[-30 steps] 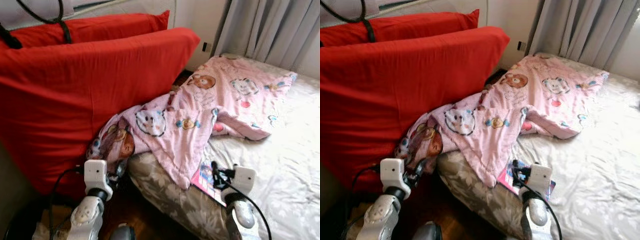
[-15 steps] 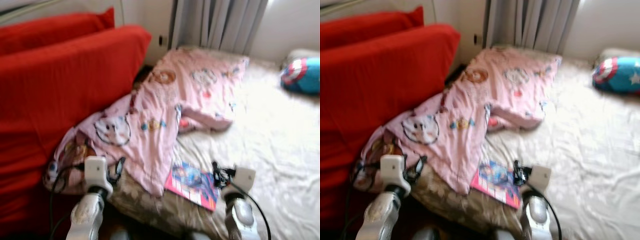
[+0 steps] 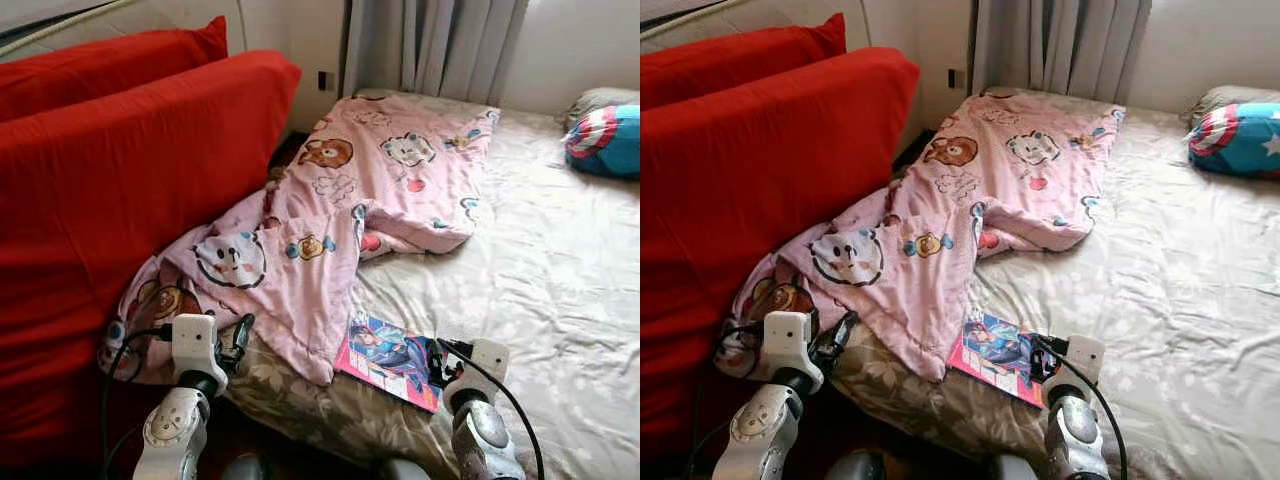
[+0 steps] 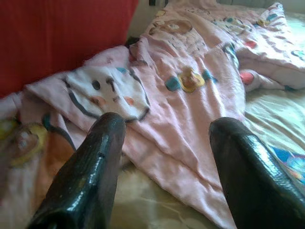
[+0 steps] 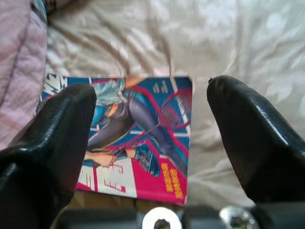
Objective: Clean up the room
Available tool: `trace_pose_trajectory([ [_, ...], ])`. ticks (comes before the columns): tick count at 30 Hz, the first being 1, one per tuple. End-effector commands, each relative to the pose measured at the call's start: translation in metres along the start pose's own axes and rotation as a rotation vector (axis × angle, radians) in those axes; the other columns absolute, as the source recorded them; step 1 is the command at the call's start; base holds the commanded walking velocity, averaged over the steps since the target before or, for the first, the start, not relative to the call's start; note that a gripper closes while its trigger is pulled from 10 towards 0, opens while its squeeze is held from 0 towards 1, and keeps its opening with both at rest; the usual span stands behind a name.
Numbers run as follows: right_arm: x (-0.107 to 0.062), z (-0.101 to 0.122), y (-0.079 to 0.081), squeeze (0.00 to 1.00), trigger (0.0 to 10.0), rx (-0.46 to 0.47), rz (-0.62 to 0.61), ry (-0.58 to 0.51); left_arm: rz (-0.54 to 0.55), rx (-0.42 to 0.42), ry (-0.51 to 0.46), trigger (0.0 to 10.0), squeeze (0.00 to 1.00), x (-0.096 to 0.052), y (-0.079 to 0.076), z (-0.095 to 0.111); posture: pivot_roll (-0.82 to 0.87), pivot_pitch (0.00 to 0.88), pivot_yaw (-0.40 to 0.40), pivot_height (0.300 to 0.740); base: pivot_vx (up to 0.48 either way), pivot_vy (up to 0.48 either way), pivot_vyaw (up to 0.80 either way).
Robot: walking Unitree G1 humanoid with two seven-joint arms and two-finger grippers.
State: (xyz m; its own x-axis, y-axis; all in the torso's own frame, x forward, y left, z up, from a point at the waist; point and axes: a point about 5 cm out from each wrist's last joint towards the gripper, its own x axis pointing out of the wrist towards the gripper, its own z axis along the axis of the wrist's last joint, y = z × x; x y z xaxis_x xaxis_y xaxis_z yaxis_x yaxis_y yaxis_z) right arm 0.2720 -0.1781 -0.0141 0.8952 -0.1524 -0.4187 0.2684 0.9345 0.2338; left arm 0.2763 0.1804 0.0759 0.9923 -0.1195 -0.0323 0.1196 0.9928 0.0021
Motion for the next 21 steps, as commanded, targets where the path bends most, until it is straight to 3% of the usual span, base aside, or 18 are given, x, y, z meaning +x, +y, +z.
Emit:
trace_pose_trajectory([
  [1,0.001,0.001,-0.004,1.00,10.0,0.025,-0.035,0.009,-0.017,0.020,0.007,10.0,0.00,0.005,0.003,0.004,-0.01,0.100,0.013,0.639,0.000,0.000,0.00],
  [2,0.002,0.002,-0.004,0.25,10.0,0.026,-0.036,0.008,-0.022,0.027,0.003,10.0,0.00,0.006,0.003,0.005,0.00,0.111,0.017,0.639,0.000,0.000,0.00],
  [3,0.003,0.003,-0.004,0.25,10.0,0.026,-0.036,0.006,-0.029,0.029,-0.002,10.0,0.00,0.008,0.003,0.007,0.00,0.117,0.018,0.639,0.000,0.000,0.00],
  [4,0.004,0.005,-0.004,0.00,10.0,0.028,-0.038,0.000,-0.046,0.038,-0.010,10.0,0.00,0.013,0.001,0.011,0.00,0.146,0.026,0.639,0.000,0.000,0.00],
  [10,0.003,0.008,-0.005,0.00,10.0,0.061,-0.061,-0.041,-0.053,0.041,-0.011,10.0,0.00,0.012,0.001,0.014,0.02,0.210,0.040,0.639,0.000,0.000,0.00],
  [21,0.000,0.001,-0.003,0.00,10.0,0.102,-0.015,-0.041,-0.029,0.052,0.033,10.0,0.00,-0.019,0.009,0.009,0.08,0.301,0.065,0.639,0.000,0.000,0.00],
])
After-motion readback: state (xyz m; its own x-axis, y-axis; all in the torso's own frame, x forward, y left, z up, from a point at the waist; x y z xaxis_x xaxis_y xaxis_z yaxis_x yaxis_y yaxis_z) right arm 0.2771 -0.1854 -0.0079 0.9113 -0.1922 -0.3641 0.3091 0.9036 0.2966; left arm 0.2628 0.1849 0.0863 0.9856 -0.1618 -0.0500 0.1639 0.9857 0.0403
